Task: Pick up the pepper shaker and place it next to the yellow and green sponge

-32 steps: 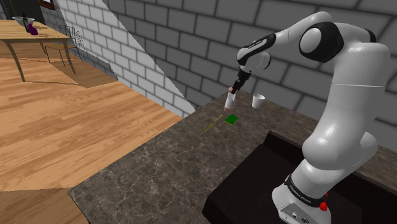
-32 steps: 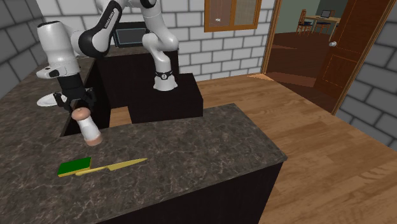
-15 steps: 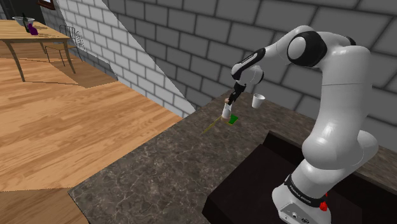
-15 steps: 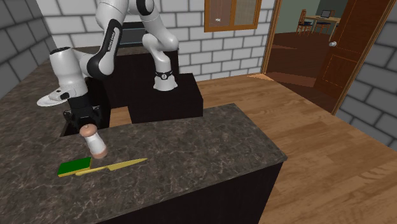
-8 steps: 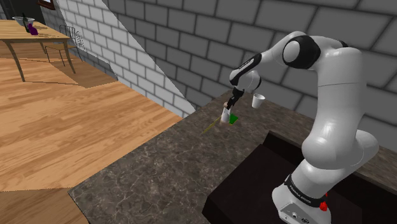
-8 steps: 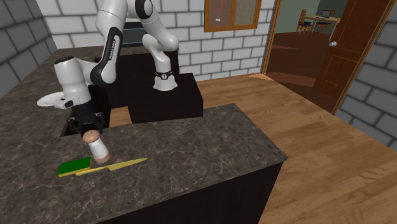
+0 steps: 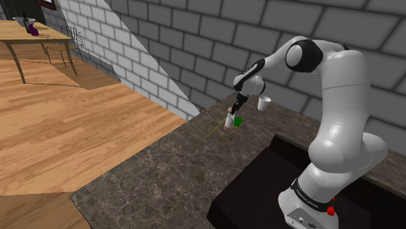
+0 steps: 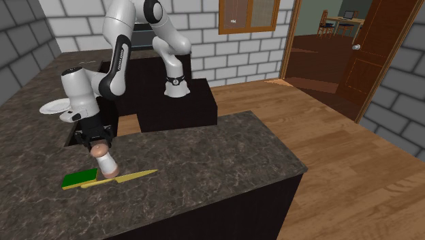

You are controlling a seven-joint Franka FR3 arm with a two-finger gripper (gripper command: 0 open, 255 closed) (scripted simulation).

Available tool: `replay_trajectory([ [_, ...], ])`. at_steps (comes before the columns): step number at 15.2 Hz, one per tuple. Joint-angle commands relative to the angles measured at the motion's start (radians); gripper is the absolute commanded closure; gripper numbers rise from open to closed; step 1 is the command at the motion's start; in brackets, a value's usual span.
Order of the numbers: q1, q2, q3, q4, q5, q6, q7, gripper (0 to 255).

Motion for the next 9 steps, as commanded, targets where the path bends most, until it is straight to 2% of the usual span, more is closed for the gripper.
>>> replay_trajectory([
  [1,0.000,0.000,0.000,0.000,0.000,0.000,0.000,255],
  [3,0.000,0.000,0.000,0.000,0.000,0.000,0.000,255],
  [4,0.000,0.000,0.000,0.000,0.000,0.000,0.000,0],
  [9,0.000,0.000,0.000,0.000,0.000,0.000,0.000,0],
])
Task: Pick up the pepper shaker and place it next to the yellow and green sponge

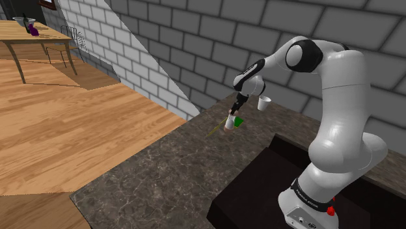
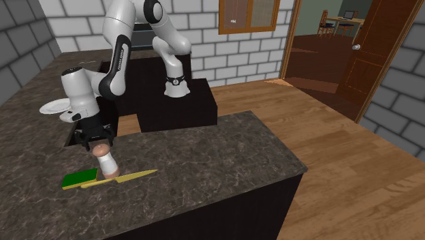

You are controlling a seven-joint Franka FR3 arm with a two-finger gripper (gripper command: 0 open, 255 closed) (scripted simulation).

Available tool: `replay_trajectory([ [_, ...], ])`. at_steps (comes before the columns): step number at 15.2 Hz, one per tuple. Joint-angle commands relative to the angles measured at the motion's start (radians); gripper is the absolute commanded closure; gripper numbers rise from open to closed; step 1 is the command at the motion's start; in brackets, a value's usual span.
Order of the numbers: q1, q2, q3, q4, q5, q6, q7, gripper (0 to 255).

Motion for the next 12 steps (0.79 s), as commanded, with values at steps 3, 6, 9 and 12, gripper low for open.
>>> replay_trajectory([
  [3,0.007,-0.087,-0.018,-0.029,-0.019,-0.058,0.012,0],
  [6,0.009,-0.109,-0.023,-0.034,-0.025,-0.074,0.016,0],
  [9,0.009,-0.108,-0.023,-0.034,-0.025,-0.074,0.016,0],
  [12,0.009,-0.108,-0.023,-0.034,-0.025,-0.074,0.016,0],
])
